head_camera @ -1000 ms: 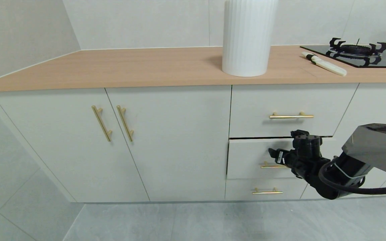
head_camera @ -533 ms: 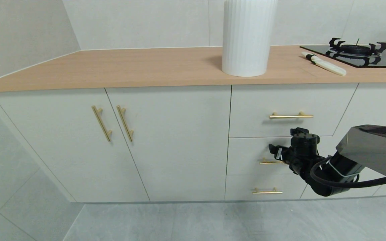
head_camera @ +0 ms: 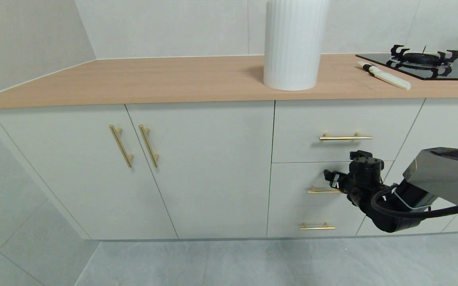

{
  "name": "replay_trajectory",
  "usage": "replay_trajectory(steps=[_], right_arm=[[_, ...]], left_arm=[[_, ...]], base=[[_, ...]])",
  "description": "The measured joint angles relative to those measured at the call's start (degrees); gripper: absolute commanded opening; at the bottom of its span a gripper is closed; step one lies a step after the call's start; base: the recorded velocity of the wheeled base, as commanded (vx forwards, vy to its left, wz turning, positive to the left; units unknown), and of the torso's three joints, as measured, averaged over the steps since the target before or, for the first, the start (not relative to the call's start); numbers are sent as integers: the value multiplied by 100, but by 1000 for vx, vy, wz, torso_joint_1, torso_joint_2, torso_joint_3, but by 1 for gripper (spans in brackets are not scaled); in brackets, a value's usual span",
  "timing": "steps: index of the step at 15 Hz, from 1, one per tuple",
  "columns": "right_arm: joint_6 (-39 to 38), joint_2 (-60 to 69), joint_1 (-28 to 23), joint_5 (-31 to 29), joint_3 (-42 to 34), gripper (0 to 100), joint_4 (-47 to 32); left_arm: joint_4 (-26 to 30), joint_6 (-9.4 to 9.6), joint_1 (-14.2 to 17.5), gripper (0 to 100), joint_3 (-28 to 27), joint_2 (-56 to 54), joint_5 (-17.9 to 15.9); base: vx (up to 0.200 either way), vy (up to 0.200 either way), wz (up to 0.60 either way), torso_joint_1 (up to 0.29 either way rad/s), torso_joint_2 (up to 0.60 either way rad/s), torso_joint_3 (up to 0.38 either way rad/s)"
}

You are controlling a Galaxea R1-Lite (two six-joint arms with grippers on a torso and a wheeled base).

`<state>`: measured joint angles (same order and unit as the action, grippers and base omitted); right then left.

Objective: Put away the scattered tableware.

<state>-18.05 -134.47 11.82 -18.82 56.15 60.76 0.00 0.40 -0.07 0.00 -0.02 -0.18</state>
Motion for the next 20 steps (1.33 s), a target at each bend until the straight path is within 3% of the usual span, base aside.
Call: replay_trajectory(steps=[8, 14, 17, 20], right_arm=[[662, 2121, 55, 407, -1785, 100, -227], [1686, 5283, 44, 341, -3177, 100, -410], [2016, 6968, 13, 235, -3483, 100, -1543], [2320, 8986, 0, 167, -3452, 100, -3600]], left_arm=[[0, 2, 2, 100, -2, 0, 0], [0, 0, 2, 100, 0, 0, 0], [0, -2, 2, 100, 0, 0, 0], [0, -5, 2, 100, 0, 0, 0]], base=[[0, 0, 0, 0, 0, 0], [0, 0, 0, 0, 0, 0], [0, 0, 0, 0, 0, 0], [0, 0, 0, 0, 0, 0]])
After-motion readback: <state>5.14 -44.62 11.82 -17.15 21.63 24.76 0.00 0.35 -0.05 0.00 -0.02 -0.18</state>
